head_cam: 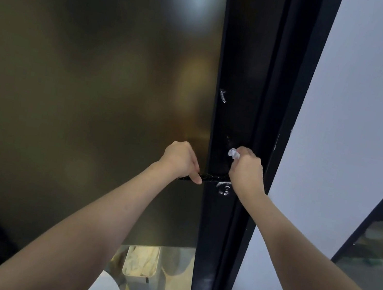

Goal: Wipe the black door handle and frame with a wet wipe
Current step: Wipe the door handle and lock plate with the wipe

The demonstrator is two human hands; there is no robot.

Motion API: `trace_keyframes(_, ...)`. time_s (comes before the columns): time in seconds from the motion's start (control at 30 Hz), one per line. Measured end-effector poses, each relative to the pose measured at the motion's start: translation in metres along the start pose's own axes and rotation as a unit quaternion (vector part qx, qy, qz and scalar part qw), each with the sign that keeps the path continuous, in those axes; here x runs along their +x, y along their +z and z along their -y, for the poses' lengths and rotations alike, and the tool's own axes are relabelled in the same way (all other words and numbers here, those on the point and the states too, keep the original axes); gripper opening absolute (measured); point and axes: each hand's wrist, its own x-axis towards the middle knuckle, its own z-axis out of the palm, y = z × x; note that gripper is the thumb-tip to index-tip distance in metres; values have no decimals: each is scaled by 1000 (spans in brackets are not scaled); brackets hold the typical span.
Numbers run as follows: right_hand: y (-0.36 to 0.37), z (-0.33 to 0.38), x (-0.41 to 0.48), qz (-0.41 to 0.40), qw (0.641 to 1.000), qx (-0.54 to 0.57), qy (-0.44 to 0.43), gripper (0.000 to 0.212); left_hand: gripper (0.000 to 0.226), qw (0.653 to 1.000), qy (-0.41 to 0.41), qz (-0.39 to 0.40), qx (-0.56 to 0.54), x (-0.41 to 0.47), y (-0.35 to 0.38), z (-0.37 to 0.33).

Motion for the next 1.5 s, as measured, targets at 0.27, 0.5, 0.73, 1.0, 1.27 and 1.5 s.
trace_keyframes(0.27, -11, 5, 7, 23, 996, -16, 80, 9, 35, 1000, 0, -16, 1, -3, 3, 1)
trace_keyframes(0.5, -17, -2, 15, -13, 995, 91, 35, 16, 35, 1000, 2, -24, 2, -5, 3, 0)
trace_keyframes(0.73, -24, 25, 33, -81, 987, 131, -56, 15, 34, 1000, 0, -28, -3, -4, 5, 2)
trace_keyframes(1.0, -17, 12, 27, -73, 989, 114, -56, 17, 34, 999, 4, -32, -13, -2, 7, 3)
trace_keyframes(1.27, -12, 3, 27, -35, 996, 45, -62, 12, 34, 999, 2, -34, -9, -4, 8, 3)
trace_keyframes(1.5, -21, 8, 30, -11, 993, 117, -31, 18, 34, 999, -2, -33, -19, -8, 7, 2)
